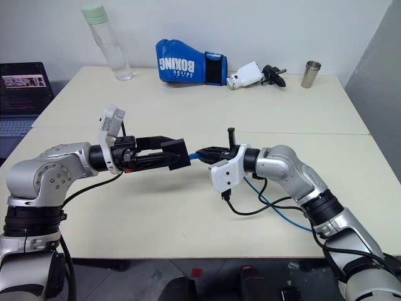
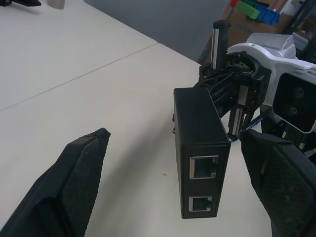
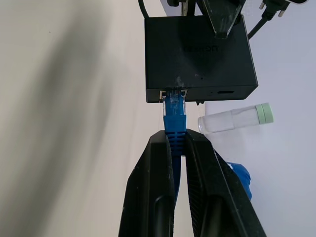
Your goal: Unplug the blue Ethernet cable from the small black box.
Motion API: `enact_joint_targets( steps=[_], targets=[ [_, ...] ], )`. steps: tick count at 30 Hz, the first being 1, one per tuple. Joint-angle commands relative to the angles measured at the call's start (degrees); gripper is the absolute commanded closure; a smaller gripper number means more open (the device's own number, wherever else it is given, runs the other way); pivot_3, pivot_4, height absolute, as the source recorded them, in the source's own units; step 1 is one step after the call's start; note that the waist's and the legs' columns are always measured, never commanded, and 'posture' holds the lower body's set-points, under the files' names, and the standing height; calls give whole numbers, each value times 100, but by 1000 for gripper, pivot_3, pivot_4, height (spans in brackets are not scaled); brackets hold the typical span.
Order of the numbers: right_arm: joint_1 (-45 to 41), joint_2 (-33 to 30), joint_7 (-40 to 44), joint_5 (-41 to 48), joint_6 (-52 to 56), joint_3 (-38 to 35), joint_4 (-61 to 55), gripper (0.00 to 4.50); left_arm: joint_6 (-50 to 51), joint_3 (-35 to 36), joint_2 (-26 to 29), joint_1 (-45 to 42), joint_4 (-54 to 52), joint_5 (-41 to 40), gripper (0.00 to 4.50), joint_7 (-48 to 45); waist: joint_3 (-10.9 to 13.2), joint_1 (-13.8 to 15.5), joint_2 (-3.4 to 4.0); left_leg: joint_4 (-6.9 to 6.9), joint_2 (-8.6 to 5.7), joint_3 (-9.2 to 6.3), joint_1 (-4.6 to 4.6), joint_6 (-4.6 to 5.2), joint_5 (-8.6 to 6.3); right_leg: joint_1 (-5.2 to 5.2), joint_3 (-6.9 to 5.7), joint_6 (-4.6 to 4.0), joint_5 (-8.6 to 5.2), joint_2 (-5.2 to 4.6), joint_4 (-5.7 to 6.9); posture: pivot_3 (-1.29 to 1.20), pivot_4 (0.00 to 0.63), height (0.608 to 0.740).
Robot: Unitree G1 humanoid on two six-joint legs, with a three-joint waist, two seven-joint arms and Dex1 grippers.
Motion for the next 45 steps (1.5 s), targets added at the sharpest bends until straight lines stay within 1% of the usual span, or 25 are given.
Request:
enact_joint_targets(
  steps=[1, 2, 3, 4, 6, 9, 13, 17, 18, 22, 24, 25, 27, 30, 31, 34, 36, 37, 39, 41, 45],
  targets=[
    [-80, 40, 21, 33, -44, -228, -62, 4428, 22, 8, 68, 0, -192, -57, 187, -34, 0, 1, 0, 0, 0, 0, 0, 0, 0, 0, 0, 0, 0, 0, 0, 0, 150, 740],
    [-80, 46, 31, 34, -43, -239, -54, 4428, 35, -10, 83, 26, -214, -52, 377, -48, 0, 1, 0, 0, 0, 0, 0, 0, 0, 0, 0, 0, 0, 0, 0, 0, 150, 740],
    [-79, 50, 40, 34, -42, -247, -49, 4428, 43, -11, 81, 41, -225, -49, 460, -38, 0, 0, 0, 0, -1, 0, 0, 0, 0, 0, 0, 0, 0, 0, 0, 0, 150, 740],
    [-79, 53, 50, 34, -40, -253, -45, 4428, 46, -8, 73, 55, -229, -45, 733, -21, 0, 0, 0, 0, -1, 0, 0, 0, 0, 0, 0, 0, 0, 0, 0, 0, 150, 740],
    [-79, 64, 68, 36, -32, -263, -45, 4428, 81, 1, 47, 79, -238, -72, 1066, 9, 0, 0, 0, 0, 0, 0, 0, 0, 0, 0, 0, 0, 0, 0, 0, 0, 150, 740],
    [-102, 102, 96, 51, 7, -276, -63, 4428, 173, -46, -58, 108, -276, -101, 1805, 113, 0, 1, 0, 0, 0, -1, 0, 0, 0, 0, 0, 0, 0, 0, 1, 0, 150, 740],
    [-69, 142, 138, 46, 1, -285, -123, 4428, 183, -134, -128, 103, -315, -71, 2548, 162, 0, 2, 0, 2, -1, -1, 0, 0, 0, 1, 0, 0, 0, 0, 1, 0, 150, 740],
    [-15, 139, 207, 49, -93, -267, -187, 4428, 155, -155, -150, 40, -250, -56, 3522, 157, 0, 2, 0, 3, 0, -1, 0, 0, 0, 1, 0, 0, 0, 0, 2, 0, 150, 740],
    [-5, 141, 217, 52, -93, -271, -195, 4428, 152, -157, -151, 36, -245, -55, 3660, 153, 0, 2, 0, 3, 0, -1, 0, -1, 0, 1, 0, 0, 0, 0, 2, 0, 150, 740],
    [42, 87, 381, 220, -209, -263, -252, 4428, 133, -154, -159, 21, -221, -43, 3708, 156, 0, 3, 0, 3, -1, -1, 0, 0, 0, 1, 0, 0, 0, 0, 2, 0, 150, 740],
    [23, 50, 413, 195, -244, -283, -207, 3729, 119, -157, -155, 6, -188, -26, 3708, 154, 0, 2, 0, 3, -1, -1, 0, 0, 0, 2, 0, 0, 0, 0, 2, 0, 150, 740],
    [14, 22, 442, 183, -256, -289, -187, 3650, 113, -155, -150, 0, -172, -20, 3708, 152, 0, 3, 0, 4, -1, -1, 0, 0, 0, 2, 0, 0, 0, 0, 2, 0, 150, 740],
    [29, -34, 515, 213, -279, -314, -200, 3185, 77, -154, -131, -16, -128, 23, 3708, 162, 0, 2, 0, 4, -1, -1, 0, 0, 0, 2, -1, 0, 0, 0, 2, 0, 150, 740],
    [239, -32, 800, 805, -1, -435, -439, 2480, -117, -219, -106, -79, 29, 207, 3709, 142, 0, 5, 0, 4, -1, -1, 0, 0, 0, 2, -1, 0, 0, 0, 2, 0, 150, 740],
    [371, -39, 954, 1083, 324, -496, -584, 2204, -214, -264, -104, -113, 82, 283, 3709, 102, 0, 5, 0, 4, -1, -4, 0, 0, 0, 3, -4, 0, 0, 0, 1, 0, 150, 740],
    [693, -144, 1393, 1737, 1284, -642, -1080, 2194, -470, -413, -77, -194, 166, 478, 3709, -67, 0, 24, 0, 5, 0, -6, 0, 0, 0, 6, -7, 0, 0, 0, 1, 0, 150, 740],
    [863, -250, 1663, 2223, 2137, -752, -1501, 2194, -681, -558, -23, -246, 227, 643, 3709, -232, 0, 44, 0, 10, -1, -5, -1, 0, 0, 6, -6, 0, 0, -1, 2, 0, 150, 740],
    [918, -282, 1719, 2696, 2896, -902, -1796, 2194, -798, -665, 41, -264, 208, 706, 3709, -434, 0, 48, 0, 12, -1, -6, -1, 0, 0, 7, -7, 0, 0, -2, 3, 0, 150, 740],
    [884, -326, 1768, 3444, 4174, -1153, -2208, 2194, -1011, -815, 155, -292, 150, 791, 3709, -803, 0, 50, 1, 17, -1, -6, -2, 2, -1, 7, -7, 0, 0, -1, 6, 0, 150, 740],
    [728, -367, 1764, 3965, 5185, -1343, -2439, 2194, -1221, -914, 240, -314, 56, 844, 3709, -1113, 0, 51, 1, 19, 0, -5, 1, 1, -1, 7, -4, 0, 0, 0, 10, 0, 150, 740],
    [377, -431, 1786, 4653, 6575, -1541, -2619, 2194, -1556, -1009, 208, -415, -61, 917, 3709, -1409, 1, 66, 2, 28, 0, -4, -3, 15, -9, 7, -11, 0, 0, 3, 14, 0, 150, 740]
  ],
)
